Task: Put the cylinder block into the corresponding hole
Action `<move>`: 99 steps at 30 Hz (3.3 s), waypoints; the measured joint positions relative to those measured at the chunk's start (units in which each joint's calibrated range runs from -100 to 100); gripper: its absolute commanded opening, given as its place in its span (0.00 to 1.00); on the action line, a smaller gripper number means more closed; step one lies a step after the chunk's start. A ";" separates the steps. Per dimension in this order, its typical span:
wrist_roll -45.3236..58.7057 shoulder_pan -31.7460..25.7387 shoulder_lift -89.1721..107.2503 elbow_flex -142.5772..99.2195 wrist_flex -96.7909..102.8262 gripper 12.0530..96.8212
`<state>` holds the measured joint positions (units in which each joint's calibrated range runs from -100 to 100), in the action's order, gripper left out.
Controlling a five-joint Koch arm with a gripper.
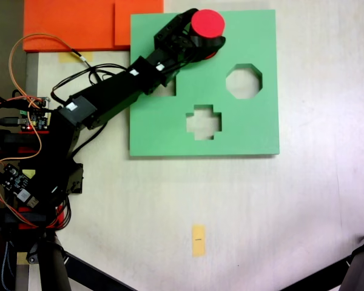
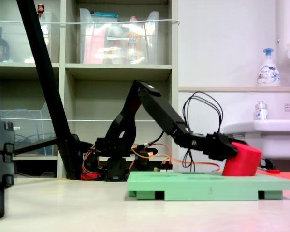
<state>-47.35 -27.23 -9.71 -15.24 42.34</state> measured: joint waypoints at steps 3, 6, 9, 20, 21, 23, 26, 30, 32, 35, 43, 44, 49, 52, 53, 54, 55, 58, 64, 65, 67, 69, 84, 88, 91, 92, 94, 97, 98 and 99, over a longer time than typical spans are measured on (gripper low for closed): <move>0.05 -0.05 -0.41 0.39 -0.10 0.60; 0.05 -0.05 -0.41 0.59 -0.10 0.70; 0.05 -0.05 -0.27 -0.20 -0.10 0.76; 0.05 0.00 6.29 -7.94 0.00 0.80; 0.05 0.00 6.29 -7.94 -0.10 0.80; 0.05 0.05 6.16 -7.94 0.00 0.80; 0.05 0.05 3.42 -5.78 0.00 0.80; 0.05 0.05 -5.61 6.27 0.00 0.80; 0.10 0.10 -10.26 10.78 -0.20 0.80; 0.10 0.10 -13.68 12.84 -2.06 0.79; 0.15 0.05 -13.41 11.76 -1.96 0.37; 0.15 0.05 -11.49 9.11 -1.27 0.35; 0.15 -0.24 -3.97 1.67 -1.08 0.35; 0.00 -0.49 0.00 -5.00 0.10 0.35; -0.10 -0.54 1.09 -6.66 0.29 0.35; -0.10 -0.54 2.46 -7.94 0.59 0.35; -0.10 -0.54 4.24 -10.39 0.88 0.35; -0.10 -0.54 7.25 -15.48 1.47 0.39; -0.05 -0.24 7.25 -15.87 5.29 0.58; -0.05 -0.24 7.39 -15.87 5.68 0.63; -0.05 -0.20 7.39 -15.87 6.27 0.66; 0.00 -0.15 8.21 -16.17 6.56 0.66; 2.00 4.15 80.03 -28.61 -15.57 0.48; 8.11 8.99 94.80 -32.73 -24.18 0.41; 22.32 13.04 105.61 -33.41 -34.36 0.41; 26.76 13.92 107.52 -34.79 -36.81 0.41; 32.63 16.65 108.62 -39.29 -39.45 0.41; 39.07 21.78 108.62 -48.51 -39.55 0.43; 41.27 23.15 108.62 -51.54 -39.45 0.44; 43.47 24.18 108.62 -54.58 -39.26 0.44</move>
<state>-3.88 -3.05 98.91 -69.82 3.08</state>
